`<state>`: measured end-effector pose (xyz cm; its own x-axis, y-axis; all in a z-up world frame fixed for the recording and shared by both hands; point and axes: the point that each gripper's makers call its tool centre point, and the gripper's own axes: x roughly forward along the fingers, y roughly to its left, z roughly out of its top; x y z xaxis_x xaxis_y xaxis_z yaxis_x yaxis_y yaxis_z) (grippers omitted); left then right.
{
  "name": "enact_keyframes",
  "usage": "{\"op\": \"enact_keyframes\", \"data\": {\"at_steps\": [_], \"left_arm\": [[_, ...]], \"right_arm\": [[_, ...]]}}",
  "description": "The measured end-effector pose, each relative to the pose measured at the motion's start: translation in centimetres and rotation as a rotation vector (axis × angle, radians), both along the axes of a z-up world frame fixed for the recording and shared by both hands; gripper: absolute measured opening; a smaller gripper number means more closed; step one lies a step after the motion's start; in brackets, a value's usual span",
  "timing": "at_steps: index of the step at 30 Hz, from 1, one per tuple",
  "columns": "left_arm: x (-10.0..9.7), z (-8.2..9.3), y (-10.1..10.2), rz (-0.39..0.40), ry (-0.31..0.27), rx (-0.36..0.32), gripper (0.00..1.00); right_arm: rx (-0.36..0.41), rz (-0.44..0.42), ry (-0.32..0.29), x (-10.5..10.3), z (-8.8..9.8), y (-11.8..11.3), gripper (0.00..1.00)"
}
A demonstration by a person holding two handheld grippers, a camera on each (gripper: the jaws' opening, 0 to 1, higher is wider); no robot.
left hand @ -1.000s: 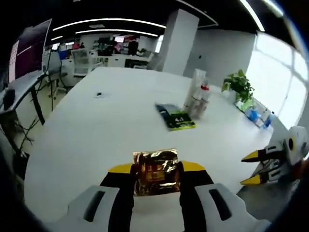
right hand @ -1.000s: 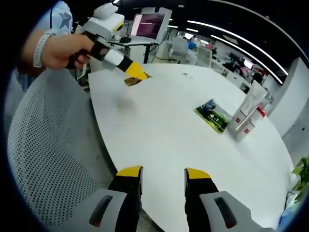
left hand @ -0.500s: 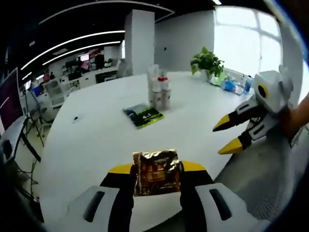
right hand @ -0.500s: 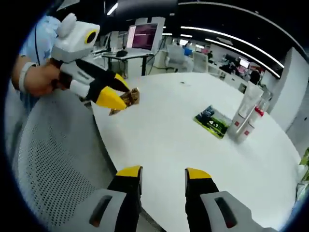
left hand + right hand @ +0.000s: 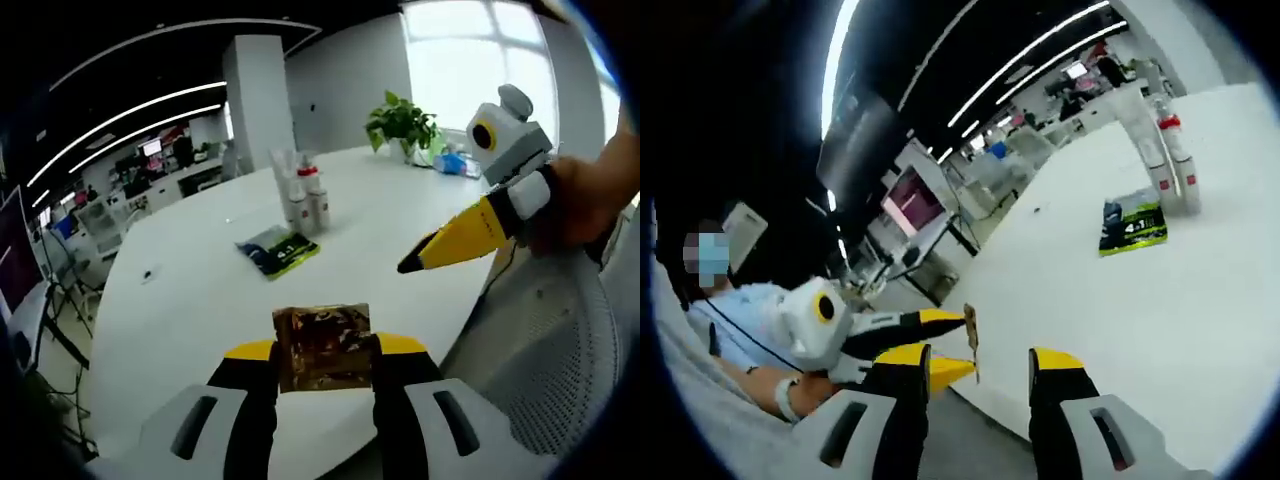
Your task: Arrange the skincare products in the storage area until every visible bottle or jar stands upright without overlapping.
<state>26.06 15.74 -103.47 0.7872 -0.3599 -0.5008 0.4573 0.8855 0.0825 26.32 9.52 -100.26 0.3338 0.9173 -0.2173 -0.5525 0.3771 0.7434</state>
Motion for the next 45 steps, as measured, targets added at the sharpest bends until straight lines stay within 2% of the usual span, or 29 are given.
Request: {"op": "enact_keyframes", "data": {"at_steps": [4,6,10,12,15,19,24,26,29,31,37,38,40,42,45], "left_arm": [[-0.2,0.1,-0.3,-0.008,-0.003,-0.012,0.32],[-0.2,0.3,-0.5,-0.014,-0.012,-0.012,0.32],[-0.2,0.2,-0.9,-0.023,-0.008,-0.017,0.32],[-0.3,0.6,-1.5,-0.038,-0.016,-0.035,0.32],[-0.8,0.7,-2.6,-0.087,-0.027,-0.020,0.32],[-1.5,0.7,-4.2,-0.165,-0.035,-0.004,0.32],[-1.8,0.6,-4.8,-0.206,-0.033,0.000,0.32],[-1.9,0.5,-4.7,-0.212,-0.028,0.008,0.33],[-1.9,0.6,-4.8,-0.219,-0.025,-0.016,0.34],[-1.9,1.2,-4.8,-0.216,-0.029,-0.065,0.34],[-1.5,2.5,-4.5,-0.166,0.003,-0.274,0.44],[-1.7,2.8,-4.6,-0.174,0.021,-0.337,0.43],[-1.7,3.1,-4.5,-0.175,0.033,-0.385,0.42],[-2.0,3.2,-4.8,-0.191,0.072,-0.452,0.39],[-2.3,3.2,-4.7,-0.203,0.109,-0.505,0.33]], "right_arm": [[0.092,-0.045,0.070,0.3,0.1,-0.1,0.35],[0.061,-0.022,0.072,-0.3,-0.5,0.0,0.35],[0.054,0.011,0.076,-0.7,-0.8,0.3,0.35],[0.000,0.030,0.124,-0.8,-2.4,0.4,0.35],[-0.035,0.037,0.074,-0.7,-2.8,0.9,0.31],[-0.074,0.085,0.072,-1.4,-3.6,1.6,0.24],[-0.082,0.142,0.083,-2.3,-4.0,1.7,0.00],[-0.081,0.145,0.086,-2.3,-4.0,1.7,0.00],[-0.065,0.160,0.083,-2.4,-3.6,1.4,0.00],[-0.062,0.156,0.070,-1.9,-3.3,0.9,0.00],[-0.036,0.200,0.034,-1.5,-2.0,-0.7,0.00],[-0.032,0.220,0.032,-1.8,-1.8,-0.8,0.00],[-0.015,0.278,0.013,-2.6,-1.3,-1.0,0.00],[0.020,0.314,-0.011,-3.2,-0.5,-0.8,0.00],[0.051,0.326,-0.009,-3.7,0.3,-0.4,0.00]]}}
